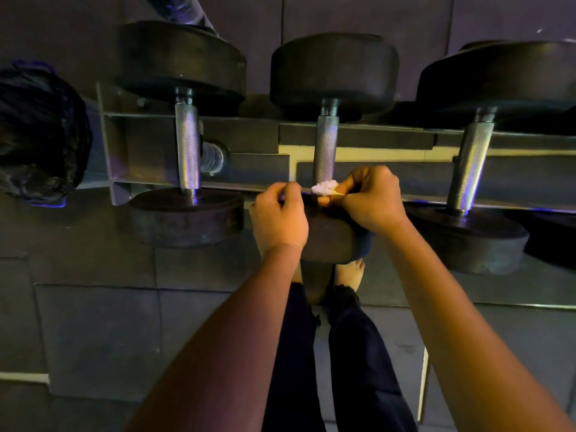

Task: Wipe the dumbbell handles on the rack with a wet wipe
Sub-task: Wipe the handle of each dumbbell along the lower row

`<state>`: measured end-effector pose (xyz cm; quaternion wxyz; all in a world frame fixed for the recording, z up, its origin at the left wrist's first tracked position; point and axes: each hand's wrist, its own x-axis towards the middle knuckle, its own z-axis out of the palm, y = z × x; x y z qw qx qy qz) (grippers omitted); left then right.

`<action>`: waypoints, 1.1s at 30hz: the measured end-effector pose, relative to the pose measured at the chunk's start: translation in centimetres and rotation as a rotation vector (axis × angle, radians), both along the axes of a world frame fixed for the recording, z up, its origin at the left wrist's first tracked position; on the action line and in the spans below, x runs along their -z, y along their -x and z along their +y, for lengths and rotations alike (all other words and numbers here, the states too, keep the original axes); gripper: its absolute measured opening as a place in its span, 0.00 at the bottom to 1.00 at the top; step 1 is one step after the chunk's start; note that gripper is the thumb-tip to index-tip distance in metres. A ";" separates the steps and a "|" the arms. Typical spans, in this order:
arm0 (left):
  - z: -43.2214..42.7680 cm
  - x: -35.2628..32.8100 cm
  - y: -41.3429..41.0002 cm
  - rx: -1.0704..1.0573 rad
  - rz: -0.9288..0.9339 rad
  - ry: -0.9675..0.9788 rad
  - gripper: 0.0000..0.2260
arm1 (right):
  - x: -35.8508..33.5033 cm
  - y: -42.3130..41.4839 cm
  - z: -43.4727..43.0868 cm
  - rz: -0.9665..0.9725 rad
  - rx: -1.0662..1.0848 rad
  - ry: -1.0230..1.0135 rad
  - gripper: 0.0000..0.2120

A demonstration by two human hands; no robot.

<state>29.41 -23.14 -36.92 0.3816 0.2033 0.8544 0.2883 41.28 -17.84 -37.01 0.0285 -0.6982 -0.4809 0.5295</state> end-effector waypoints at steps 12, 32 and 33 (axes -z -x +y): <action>-0.2 -0.2 0.0 0.000 -0.072 -0.021 0.12 | -0.1 1.4 3.4 0.230 0.381 -0.202 0.02; 0.0 0.0 0.1 -0.006 -0.036 -0.010 0.16 | 1.2 -0.2 0.6 0.254 0.291 -0.076 0.03; 0.0 -0.1 0.1 -0.006 -0.040 -0.013 0.14 | 0.9 0.1 1.3 0.264 0.292 -0.122 0.03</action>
